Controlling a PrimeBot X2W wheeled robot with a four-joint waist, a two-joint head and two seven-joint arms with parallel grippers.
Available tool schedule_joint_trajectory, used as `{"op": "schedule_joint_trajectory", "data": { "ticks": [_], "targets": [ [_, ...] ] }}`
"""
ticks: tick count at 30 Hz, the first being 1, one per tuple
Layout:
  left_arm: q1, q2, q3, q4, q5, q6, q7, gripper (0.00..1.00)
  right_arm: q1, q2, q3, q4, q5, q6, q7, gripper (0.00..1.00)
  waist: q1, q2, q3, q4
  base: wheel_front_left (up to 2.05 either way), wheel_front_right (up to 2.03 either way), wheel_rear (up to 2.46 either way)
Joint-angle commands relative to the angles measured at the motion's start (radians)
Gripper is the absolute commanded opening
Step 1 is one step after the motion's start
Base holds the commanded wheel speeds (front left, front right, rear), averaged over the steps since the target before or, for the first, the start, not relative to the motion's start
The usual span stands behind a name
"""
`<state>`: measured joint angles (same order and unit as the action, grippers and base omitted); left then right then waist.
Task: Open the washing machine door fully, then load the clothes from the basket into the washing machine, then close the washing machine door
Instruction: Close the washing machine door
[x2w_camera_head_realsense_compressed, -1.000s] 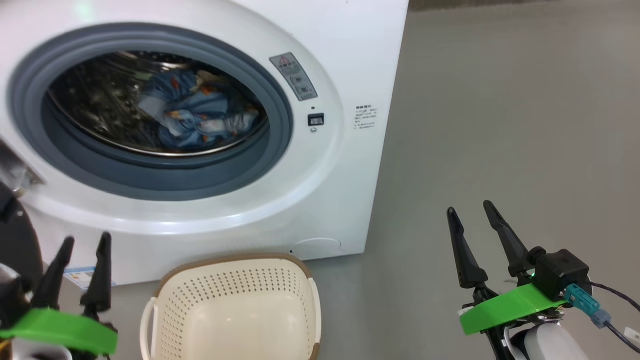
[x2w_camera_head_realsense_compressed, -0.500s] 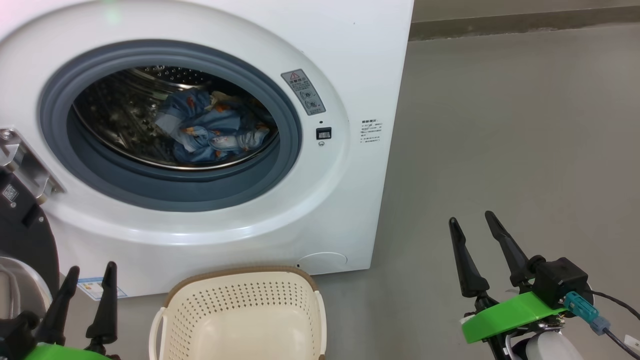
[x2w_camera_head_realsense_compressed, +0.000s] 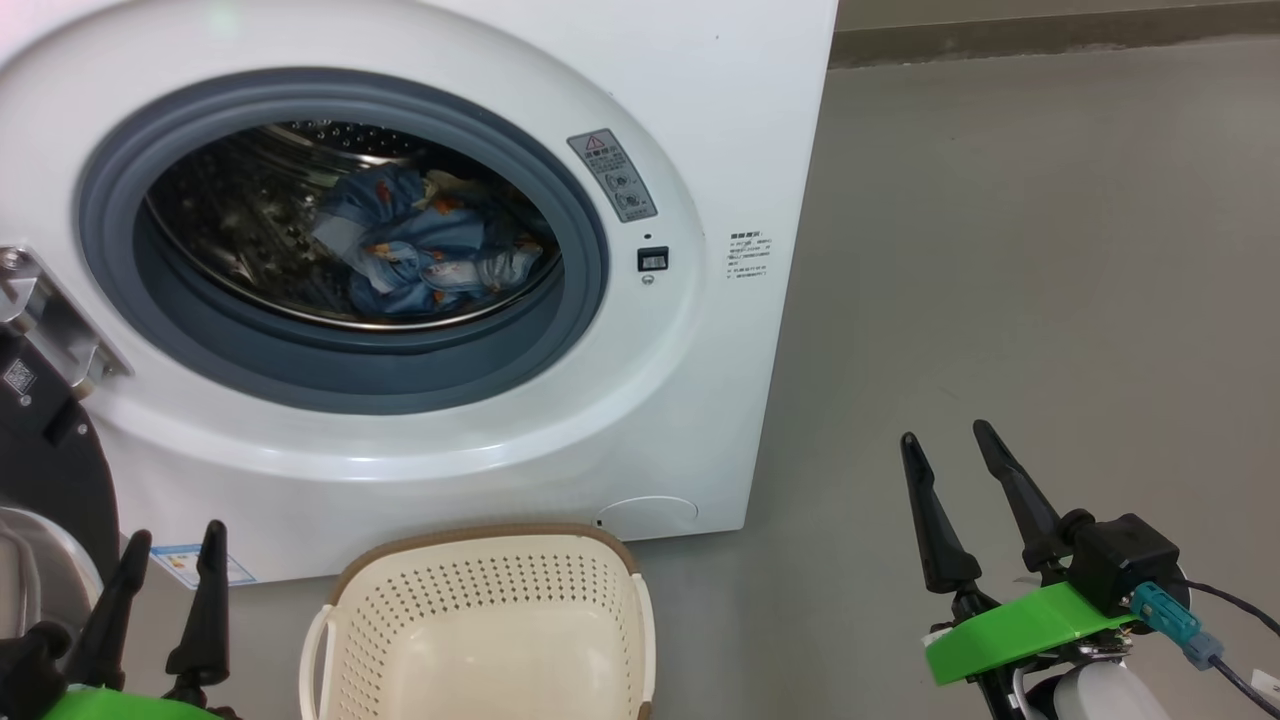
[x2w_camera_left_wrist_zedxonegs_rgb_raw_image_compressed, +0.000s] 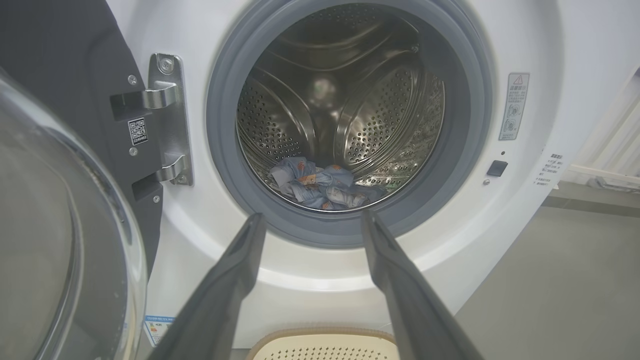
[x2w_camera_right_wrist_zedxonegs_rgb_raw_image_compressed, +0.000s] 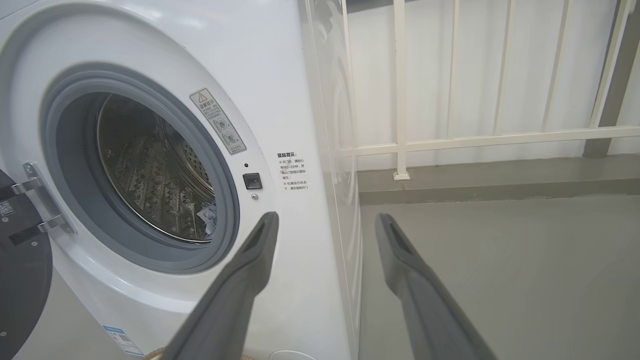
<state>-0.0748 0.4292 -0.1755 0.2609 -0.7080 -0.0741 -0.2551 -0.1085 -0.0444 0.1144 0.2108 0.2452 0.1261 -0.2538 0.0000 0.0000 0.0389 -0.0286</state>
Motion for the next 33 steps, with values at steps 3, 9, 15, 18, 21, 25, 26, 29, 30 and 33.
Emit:
{"op": "schedule_joint_trajectory", "data": {
  "ticks": [3, 9, 15, 18, 21, 25, 26, 29, 30, 33],
  "targets": [
    [-0.031, 0.034, 0.051, -0.023, 0.015, -0.007, -0.007, 1.00, -0.017, -0.006, 0.021, -0.023, -0.003, 0.005, -0.008, 1.00, 0.0000, 0.0000, 0.002, -0.002, 0.00, 0.00, 0.00],
    [-0.035, 0.023, 0.064, -0.018, 0.014, -0.018, -0.007, 1.00, -0.020, -0.006, 0.020, -0.019, 0.000, 0.005, -0.008, 1.00, 0.0000, 0.0000, 0.001, -0.005, 0.00, 0.00, 0.00],
    [-0.039, 0.017, 0.065, -0.009, 0.022, -0.028, -0.007, 1.00, -0.024, -0.006, 0.022, -0.017, 0.002, 0.005, -0.008, 1.00, 0.0000, 0.0000, 0.001, -0.006, 0.00, 0.00, 0.00],
    [-0.039, 0.016, 0.066, -0.003, 0.030, -0.030, -0.007, 1.00, -0.024, -0.006, 0.022, -0.017, 0.001, 0.005, -0.008, 1.00, 0.0000, 0.0000, 0.001, -0.006, 0.00, 0.00, 0.00],
    [-0.040, 0.013, 0.073, 0.003, 0.039, -0.030, -0.007, 1.00, -0.025, -0.006, 0.023, -0.014, 0.000, 0.005, -0.008, 1.00, 0.0000, 0.0000, 0.000, -0.006, 0.00, 0.00, 0.00],
    [-0.040, 0.009, 0.079, 0.010, 0.046, -0.031, -0.007, 1.00, -0.025, -0.006, 0.022, -0.012, 0.000, 0.005, -0.008, 1.00, 0.0000, 0.0000, 0.000, -0.006, 0.00, 0.00, 0.00],
    [-0.040, 0.008, 0.080, 0.012, 0.048, -0.032, -0.007, 1.00, -0.025, -0.006, 0.022, -0.011, -0.001, 0.005, -0.008, 1.00, 0.0000, 0.0000, -0.001, -0.006, 0.00, 0.00, 0.00],
    [-0.041, 0.000, 0.088, 0.014, 0.046, -0.033, -0.007, 1.00, -0.025, -0.006, 0.022, -0.010, -0.001, 0.005, -0.008, 1.00, 0.0000, 0.0000, 0.000, -0.006, 0.00, 0.00, 0.00],
    [-0.041, -0.002, 0.091, 0.015, 0.044, -0.034, -0.007, 1.00, -0.025, -0.006, 0.022, -0.010, -0.001, 0.005, -0.008, 1.00, 0.0000, 0.0000, 0.000, -0.005, 0.00, 0.00, 0.00],
    [-0.042, -0.004, 0.095, 0.016, 0.044, -0.037, -0.007, 1.00, -0.026, -0.006, 0.023, -0.010, 0.000, 0.005, -0.008, 1.00, 0.0000, 0.0000, 0.002, -0.006, -0.05, 0.05, 0.00]
  ]
}}
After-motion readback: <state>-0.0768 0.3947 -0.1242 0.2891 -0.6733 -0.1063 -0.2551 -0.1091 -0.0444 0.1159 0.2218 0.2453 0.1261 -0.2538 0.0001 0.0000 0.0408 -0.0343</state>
